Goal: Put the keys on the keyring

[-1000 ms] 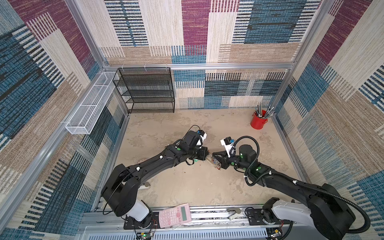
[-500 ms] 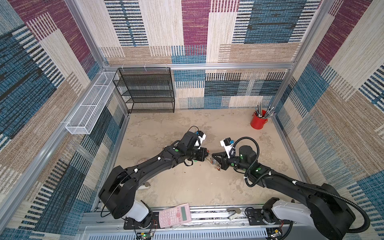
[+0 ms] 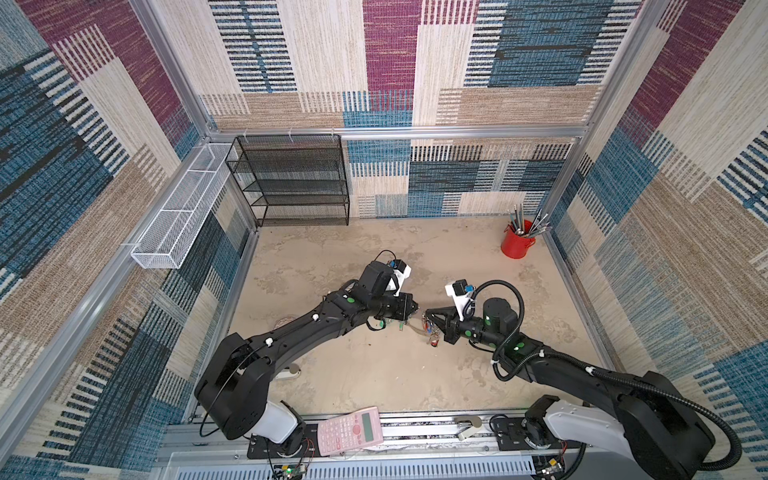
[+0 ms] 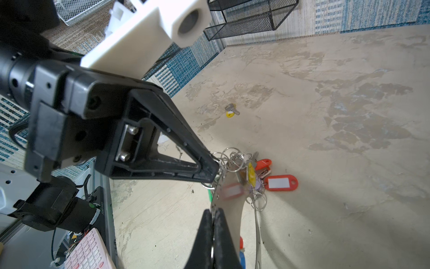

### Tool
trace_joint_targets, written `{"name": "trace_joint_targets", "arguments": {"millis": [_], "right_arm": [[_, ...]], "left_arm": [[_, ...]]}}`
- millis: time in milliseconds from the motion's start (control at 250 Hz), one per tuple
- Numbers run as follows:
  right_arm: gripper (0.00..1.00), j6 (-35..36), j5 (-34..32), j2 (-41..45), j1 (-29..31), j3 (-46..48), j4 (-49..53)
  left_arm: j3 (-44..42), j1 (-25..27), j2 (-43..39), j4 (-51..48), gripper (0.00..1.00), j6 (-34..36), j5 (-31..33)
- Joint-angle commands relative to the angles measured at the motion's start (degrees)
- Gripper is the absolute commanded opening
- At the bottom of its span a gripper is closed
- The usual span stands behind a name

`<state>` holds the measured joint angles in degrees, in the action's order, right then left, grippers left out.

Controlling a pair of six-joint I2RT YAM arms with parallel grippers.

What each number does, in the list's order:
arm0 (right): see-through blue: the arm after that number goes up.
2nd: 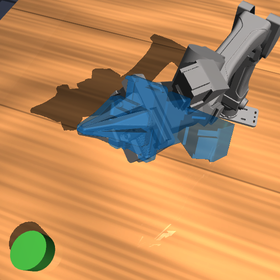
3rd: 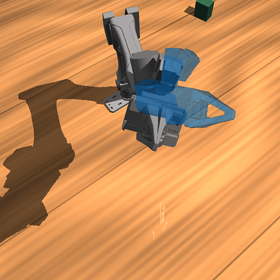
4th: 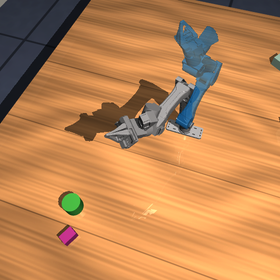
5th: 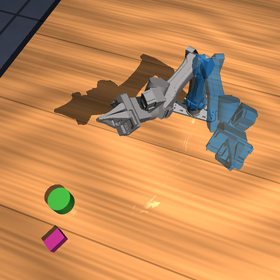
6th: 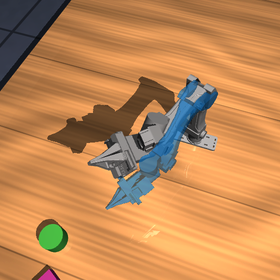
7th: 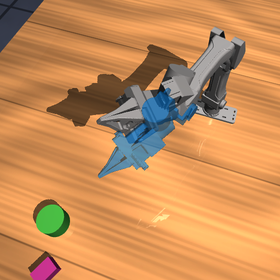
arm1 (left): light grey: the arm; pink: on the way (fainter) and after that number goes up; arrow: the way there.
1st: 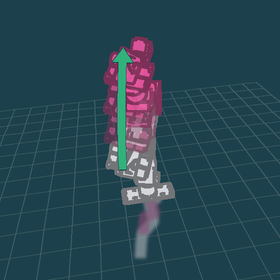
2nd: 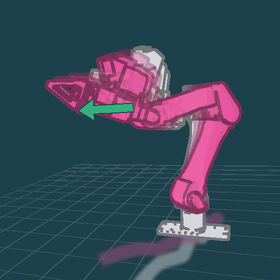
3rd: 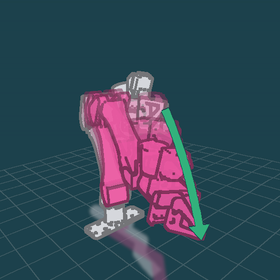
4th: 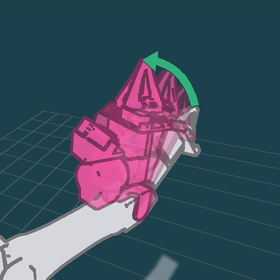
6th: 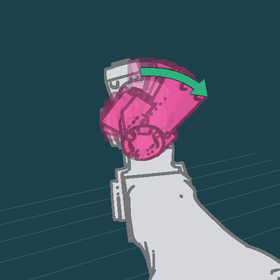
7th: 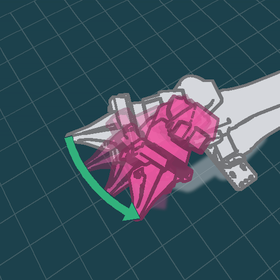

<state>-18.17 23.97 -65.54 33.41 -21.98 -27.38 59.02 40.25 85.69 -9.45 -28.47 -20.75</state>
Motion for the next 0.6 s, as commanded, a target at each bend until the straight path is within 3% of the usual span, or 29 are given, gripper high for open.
{"name": "trace_joint_targets", "arguments": {"millis": [0,256,516,596], "right_arm": [[0.00,-1.1,-0.7,0.5,0.0,0.6,-0.4],[0.00,-0.5,-1.5,1.4,0.0,0.3,1.3],[0.00,-0.7,-1.3,1.0,0.0,0.2,1.2],[0.00,-0.7,-1.4,1.0,0.0,0.1,1.4]], "left_arm": [[0.0,-0.5,-0.1,0.4,0.05,-0.4,0.8],[-2.1,-0.5,-0.6,2.0,0.12,-1.8,-1.3],[-2.9,-0.5,-1.4,3.7,0.08,-2.0,-3.2],[-2.7,-0.4,-1.1,3.4,0.14,-2.0,-3.7]]}}
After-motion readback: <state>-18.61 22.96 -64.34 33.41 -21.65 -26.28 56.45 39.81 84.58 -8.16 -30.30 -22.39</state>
